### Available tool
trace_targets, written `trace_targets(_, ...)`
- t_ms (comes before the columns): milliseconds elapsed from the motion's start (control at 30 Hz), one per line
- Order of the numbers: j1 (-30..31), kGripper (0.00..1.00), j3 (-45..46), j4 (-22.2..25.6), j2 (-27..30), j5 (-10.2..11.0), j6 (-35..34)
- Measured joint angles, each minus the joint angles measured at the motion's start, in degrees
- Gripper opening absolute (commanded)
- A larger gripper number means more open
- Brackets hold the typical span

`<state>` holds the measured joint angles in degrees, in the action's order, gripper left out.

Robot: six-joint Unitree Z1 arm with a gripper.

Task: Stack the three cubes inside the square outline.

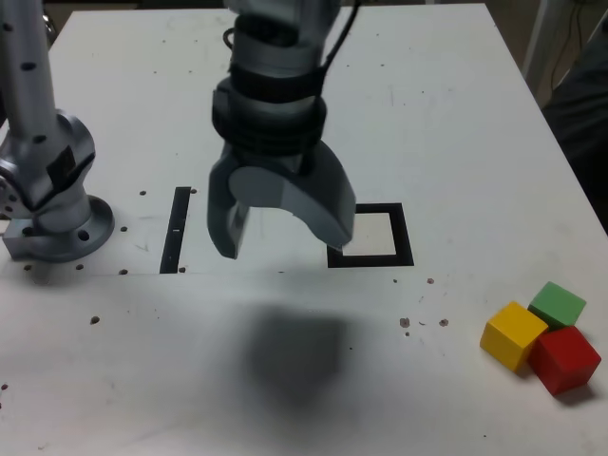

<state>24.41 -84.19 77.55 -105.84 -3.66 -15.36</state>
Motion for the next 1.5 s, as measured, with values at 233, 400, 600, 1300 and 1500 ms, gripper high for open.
trace_targets(233,1.31,1.00,-9.60,2.88,-4.38,-0.04,-2.06)
trace_targets(400,1.36,1.00,-16.31,6.01,-7.34,0.37,-3.67)
trace_targets(600,1.36,0.99,-25.01,9.30,-11.56,0.05,-6.02)
trace_targets(1300,2.40,0.99,-49.49,12.12,-27.24,-2.41,-14.00)
trace_targets(1500,2.54,0.99,-56.62,12.14,-31.74,-0.63,-15.43)
